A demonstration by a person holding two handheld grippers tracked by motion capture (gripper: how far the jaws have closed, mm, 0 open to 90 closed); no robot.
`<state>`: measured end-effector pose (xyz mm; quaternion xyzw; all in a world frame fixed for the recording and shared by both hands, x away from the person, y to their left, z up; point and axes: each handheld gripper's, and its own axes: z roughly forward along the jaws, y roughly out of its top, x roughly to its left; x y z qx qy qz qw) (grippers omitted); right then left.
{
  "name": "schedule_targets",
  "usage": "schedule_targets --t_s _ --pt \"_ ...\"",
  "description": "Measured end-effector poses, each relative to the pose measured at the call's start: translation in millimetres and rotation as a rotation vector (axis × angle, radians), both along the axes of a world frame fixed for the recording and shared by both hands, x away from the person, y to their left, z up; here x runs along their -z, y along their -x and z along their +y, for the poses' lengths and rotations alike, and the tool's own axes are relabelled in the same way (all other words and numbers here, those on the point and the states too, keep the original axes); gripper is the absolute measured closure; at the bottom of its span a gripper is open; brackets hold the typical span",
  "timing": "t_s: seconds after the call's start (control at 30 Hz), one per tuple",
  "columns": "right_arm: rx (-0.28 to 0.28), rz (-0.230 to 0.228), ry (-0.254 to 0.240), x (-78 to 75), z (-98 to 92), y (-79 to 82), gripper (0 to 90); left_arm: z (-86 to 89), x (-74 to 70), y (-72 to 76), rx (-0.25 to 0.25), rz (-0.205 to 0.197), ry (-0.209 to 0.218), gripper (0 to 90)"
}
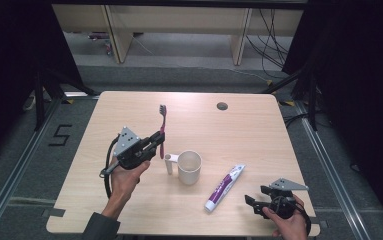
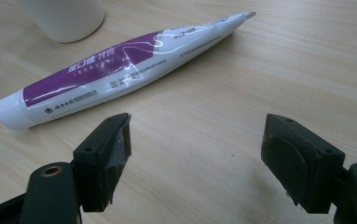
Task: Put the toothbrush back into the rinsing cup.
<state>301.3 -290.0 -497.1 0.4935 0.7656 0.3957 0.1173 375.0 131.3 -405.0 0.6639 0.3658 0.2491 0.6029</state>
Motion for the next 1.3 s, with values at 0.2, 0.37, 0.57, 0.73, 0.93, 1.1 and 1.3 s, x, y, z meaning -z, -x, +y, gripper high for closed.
schedule_targets --t_s 0.2,0.37,0.57,0.73,0.93,1.1,1.3 --pt "0.002 0.002 -0.001 -0.2 0.8 0.1 25.2 -5.1 1.8 -5.1 0.0 -0.01 0.023 82.7" --pt "-0.001 0.005 -0.003 0.0 0.3 0.2 25.2 -10.2 6.8 -7.5 0.001 -0.009 0.025 82.7" --pt "-0.003 -0.007 -0.001 -0.1 0.0 0.0 25.2 -11.5 16.3 -8.7 -0.002 -0.007 0.024 82.7" --pt "-0.001 -0.01 0.005 0.3 0.3 -0.2 25.2 -11.3 24.3 -9.3 0.004 -0.003 0.027 82.6" --pt "-0.006 -0.013 0.004 0.2 0.3 -0.2 25.2 -15.3 34.1 -8.4 0.015 0.008 0.016 82.5" --pt "-0.023 -0.046 0.034 0.9 -0.8 -2.0 25.2 -14.6 38.2 -8.9 0.018 0.004 0.022 82.5" --pt "-0.032 -0.029 0.026 -0.1 -0.3 -1.3 25.3 -12.9 44.2 -5.5 0.016 0.021 0.002 82.4"
